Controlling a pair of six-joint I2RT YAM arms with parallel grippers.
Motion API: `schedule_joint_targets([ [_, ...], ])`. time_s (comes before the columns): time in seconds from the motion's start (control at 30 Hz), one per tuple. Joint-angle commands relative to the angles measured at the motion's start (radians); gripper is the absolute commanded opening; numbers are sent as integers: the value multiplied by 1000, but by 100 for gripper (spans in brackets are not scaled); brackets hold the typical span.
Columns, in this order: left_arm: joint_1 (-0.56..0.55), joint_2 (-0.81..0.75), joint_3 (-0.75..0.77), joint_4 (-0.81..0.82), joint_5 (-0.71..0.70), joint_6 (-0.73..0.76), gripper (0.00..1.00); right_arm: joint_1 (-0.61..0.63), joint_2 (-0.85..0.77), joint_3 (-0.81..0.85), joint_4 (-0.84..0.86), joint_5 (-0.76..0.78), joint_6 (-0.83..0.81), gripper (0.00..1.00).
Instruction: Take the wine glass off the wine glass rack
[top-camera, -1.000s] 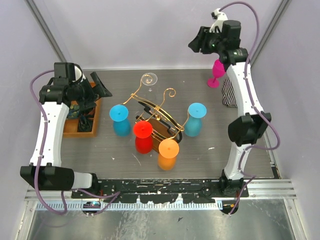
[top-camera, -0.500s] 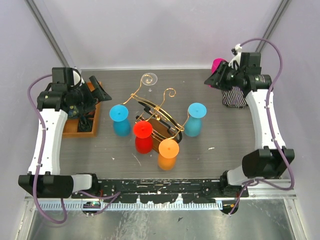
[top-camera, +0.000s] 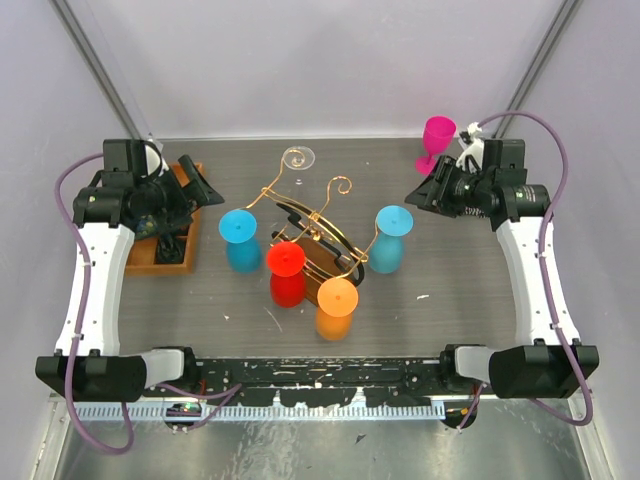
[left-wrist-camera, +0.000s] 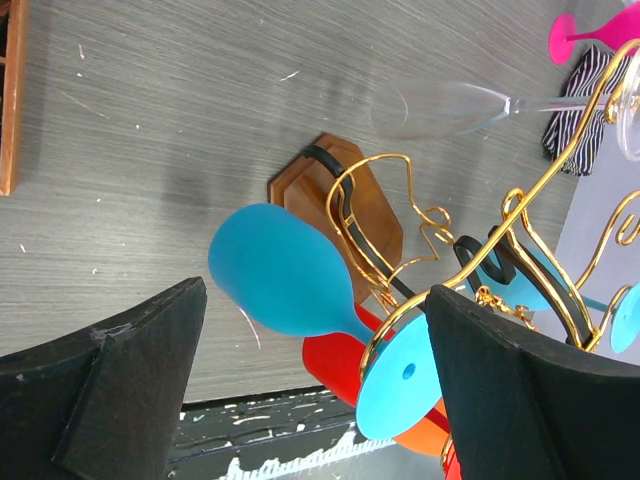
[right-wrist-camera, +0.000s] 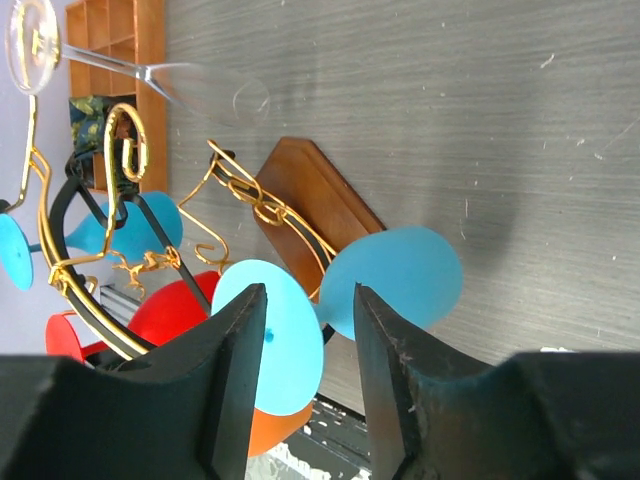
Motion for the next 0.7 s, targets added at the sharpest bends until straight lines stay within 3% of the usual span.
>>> schedule_joint_targets([
  [0.0, -1, -18, -10, 1, 31, 1, 98, 0, -41, -30, 7, -30, -19, 47],
  [0.2, -1, -15, -14, 1, 32, 2, 98, 0, -39, -70, 15, -80, -38, 47],
  [0.37, -1, -13, -22, 1, 31, -2, 98, 0, -46, -91, 20, -138, -42, 40],
  [0.67, -1, -25, -33, 2, 19, -4, 98, 0, -73, -90, 9, -174, -59, 13],
])
